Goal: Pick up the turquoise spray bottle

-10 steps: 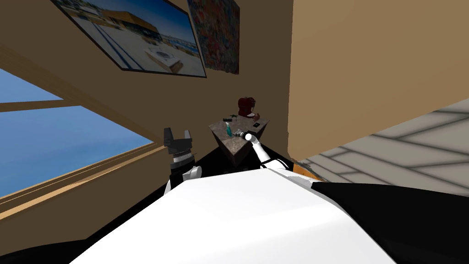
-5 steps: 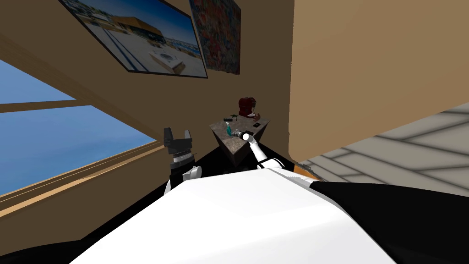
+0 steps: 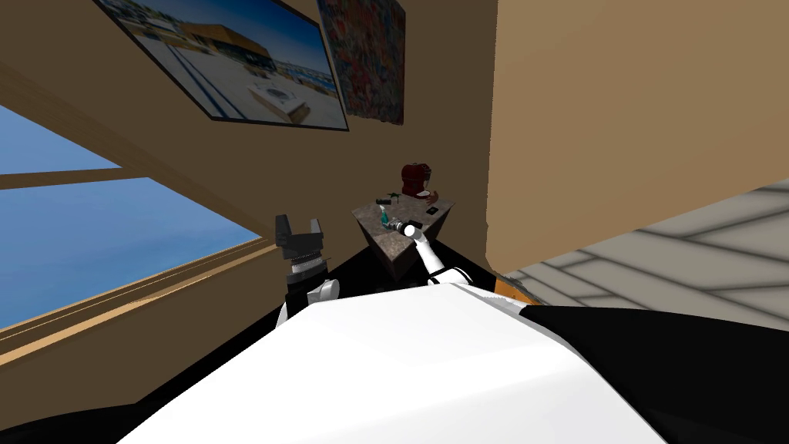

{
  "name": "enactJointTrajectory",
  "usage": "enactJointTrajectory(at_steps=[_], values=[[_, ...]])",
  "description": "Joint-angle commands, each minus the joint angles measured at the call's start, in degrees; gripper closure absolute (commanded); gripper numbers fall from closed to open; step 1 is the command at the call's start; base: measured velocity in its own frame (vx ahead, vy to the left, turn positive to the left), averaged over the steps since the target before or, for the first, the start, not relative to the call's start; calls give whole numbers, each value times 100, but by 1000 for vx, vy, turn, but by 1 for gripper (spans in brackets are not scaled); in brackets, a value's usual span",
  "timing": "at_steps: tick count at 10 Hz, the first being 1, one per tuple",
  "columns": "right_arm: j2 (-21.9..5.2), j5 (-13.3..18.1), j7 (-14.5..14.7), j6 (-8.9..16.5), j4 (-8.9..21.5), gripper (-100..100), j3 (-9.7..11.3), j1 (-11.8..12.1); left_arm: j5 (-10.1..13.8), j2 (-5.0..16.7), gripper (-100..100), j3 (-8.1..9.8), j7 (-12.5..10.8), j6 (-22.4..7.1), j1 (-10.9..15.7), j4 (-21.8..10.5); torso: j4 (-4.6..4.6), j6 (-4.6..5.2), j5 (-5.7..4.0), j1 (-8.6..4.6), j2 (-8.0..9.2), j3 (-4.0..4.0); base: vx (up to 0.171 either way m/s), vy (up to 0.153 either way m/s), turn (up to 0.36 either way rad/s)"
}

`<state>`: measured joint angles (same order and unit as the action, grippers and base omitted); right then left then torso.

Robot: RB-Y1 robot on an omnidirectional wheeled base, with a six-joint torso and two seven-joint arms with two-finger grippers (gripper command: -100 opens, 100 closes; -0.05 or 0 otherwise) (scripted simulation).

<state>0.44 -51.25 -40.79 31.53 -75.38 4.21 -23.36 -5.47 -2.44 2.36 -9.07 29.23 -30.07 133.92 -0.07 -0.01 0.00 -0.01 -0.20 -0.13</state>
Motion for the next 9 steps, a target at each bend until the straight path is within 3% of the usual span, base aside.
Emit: enactJointTrajectory(at_steps=[1,2,6,7,8,9], values=[[0,0,0,0,0,-100,0,0,0,0,0,0,0,0,0,0,0,0,0,0,0,0,0,0,0],[0,0,0,0,0,100,0,0,0,0,0,0,0,0,0,0,0,0,0,0,0,0,0,0,0],[0,0,0,0,0,100,0,0,0,0,0,0,0,0,0,0,0,0,0,0,1,0,0,0,0],[0,0,0,0,0,0,0,0,0,0,0,0,0,0,0,0,0,0,0,0,1,0,0,0,0],[-171,13,-16,8,18,-100,-5,-23,0,0,0,0,0,0,0,0,0,0,0,0,1,0,0,0,0],[-292,26,-31,16,36,-100,-9,-45,0,0,0,0,0,0,0,0,0,1,0,-2,0,0,0,0,0]])
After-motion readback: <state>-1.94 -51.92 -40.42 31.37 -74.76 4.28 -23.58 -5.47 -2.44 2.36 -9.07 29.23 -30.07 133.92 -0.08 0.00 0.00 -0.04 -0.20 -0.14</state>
